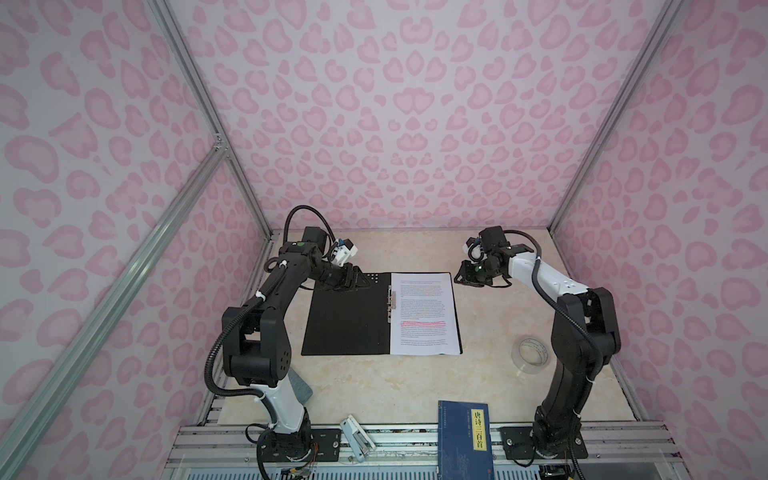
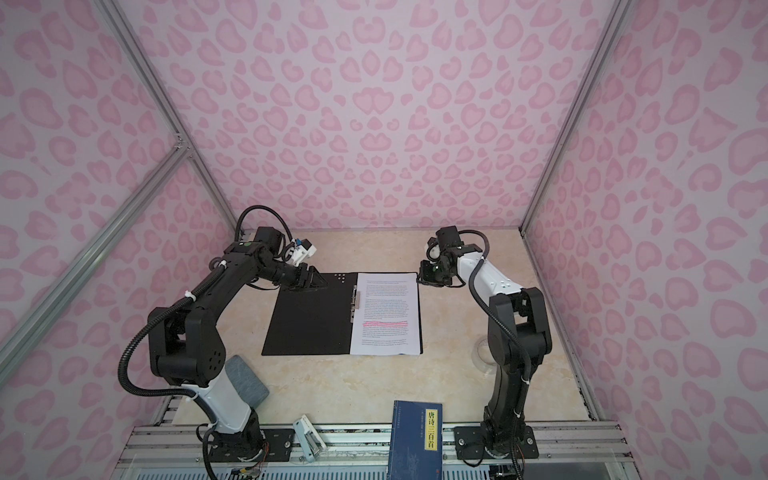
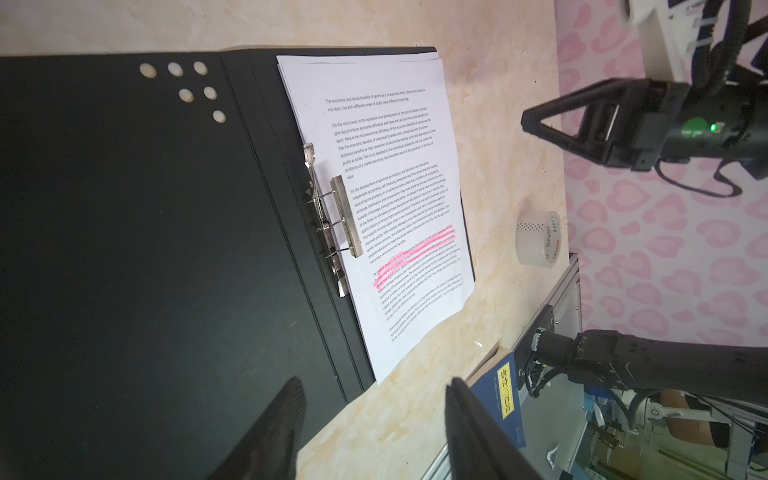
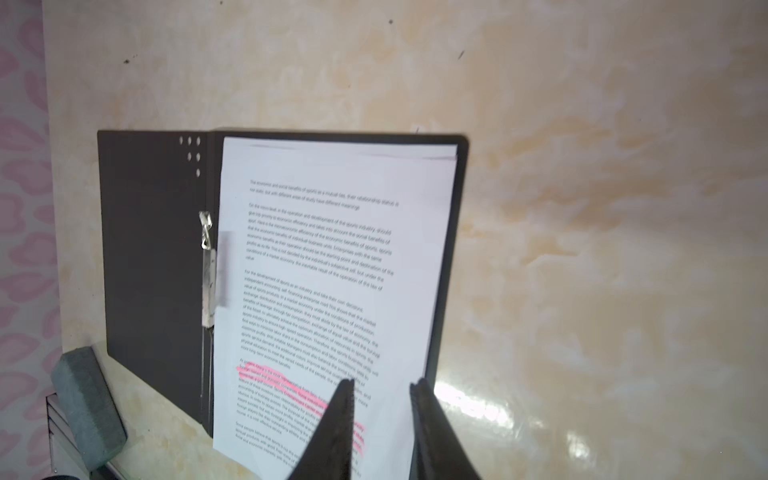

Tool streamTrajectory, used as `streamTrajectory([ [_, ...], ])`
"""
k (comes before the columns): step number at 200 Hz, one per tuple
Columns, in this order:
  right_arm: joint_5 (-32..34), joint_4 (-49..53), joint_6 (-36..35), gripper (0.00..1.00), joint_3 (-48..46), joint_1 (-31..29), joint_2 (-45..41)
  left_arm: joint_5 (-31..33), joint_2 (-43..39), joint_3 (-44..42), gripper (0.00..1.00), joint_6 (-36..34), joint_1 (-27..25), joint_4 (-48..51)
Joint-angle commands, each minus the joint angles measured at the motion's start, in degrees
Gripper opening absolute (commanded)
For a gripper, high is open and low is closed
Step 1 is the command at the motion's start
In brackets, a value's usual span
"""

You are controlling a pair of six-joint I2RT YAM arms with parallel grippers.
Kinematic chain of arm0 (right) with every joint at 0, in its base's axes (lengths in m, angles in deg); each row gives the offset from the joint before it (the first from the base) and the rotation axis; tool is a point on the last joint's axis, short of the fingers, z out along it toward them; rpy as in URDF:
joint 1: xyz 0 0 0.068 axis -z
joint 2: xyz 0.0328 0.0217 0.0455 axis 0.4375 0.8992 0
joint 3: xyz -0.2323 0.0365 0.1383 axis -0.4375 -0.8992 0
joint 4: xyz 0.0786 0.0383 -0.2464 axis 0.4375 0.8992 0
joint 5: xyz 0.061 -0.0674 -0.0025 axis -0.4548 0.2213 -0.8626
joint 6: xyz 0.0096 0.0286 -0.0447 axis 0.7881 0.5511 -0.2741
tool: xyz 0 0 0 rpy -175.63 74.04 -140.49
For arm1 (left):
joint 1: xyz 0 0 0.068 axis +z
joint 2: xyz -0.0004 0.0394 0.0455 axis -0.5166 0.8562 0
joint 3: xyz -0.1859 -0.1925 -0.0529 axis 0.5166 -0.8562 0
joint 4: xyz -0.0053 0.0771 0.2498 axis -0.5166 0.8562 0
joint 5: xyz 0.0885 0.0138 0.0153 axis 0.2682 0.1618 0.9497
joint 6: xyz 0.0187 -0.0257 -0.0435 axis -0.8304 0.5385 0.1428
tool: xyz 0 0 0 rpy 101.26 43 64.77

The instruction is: Put the files into the folder

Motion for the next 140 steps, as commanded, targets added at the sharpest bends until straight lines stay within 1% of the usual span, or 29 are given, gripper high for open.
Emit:
streamTrajectory([
  [1, 5.05, 2.34, -0.89, 0.19, -5.96, -3.93, -5.16, 1.01, -1.28, -0.47, 0.58, -1.03, 0.05, 0.15],
  [19, 7.0, 2.98, -0.03, 0.17, -12.67, -8.83, -10.99, 2.13, -1.84, -0.85, 0.58, -1.57, 0.05, 0.11],
  [34, 11.57, 3.47, 2.03, 0.15, -17.88, -14.35, -15.98, 2.86, -2.21, -1.13, 0.58, -1.92, 0.05, 0.02],
  [39, 12.16, 2.89, 2.94, 0.14, -19.64, -16.05, -17.45, 2.96, -2.3, -1.22, 0.58, -1.98, 0.05, -0.05],
  [54, 13.18, 2.04, 4.95, 0.13, -23.3, -20.73, -20.58, 3.24, -2.31, -1.4, 0.58, -2.09, 0.05, -0.16],
  [70, 16.38, 1.26, 7.61, 0.12, -26.23, -25.43, -22.45, 3.28, -2.13, -1.49, 0.58, -2.02, 0.05, -0.24],
  [104, 21.42, -2.18, 13.68, 0.1, -29.8, -32.49, -21.73, 3.25, -2.22, -2.41, 0.58, -1.58, 0.05, -0.9],
  [140, 22.29, -5.0, 15.58, 0.1, -30.06, -35.12, -16.86, 3.19, -2.31, -2.9, 0.58, -1.67, 0.05, -1.06],
])
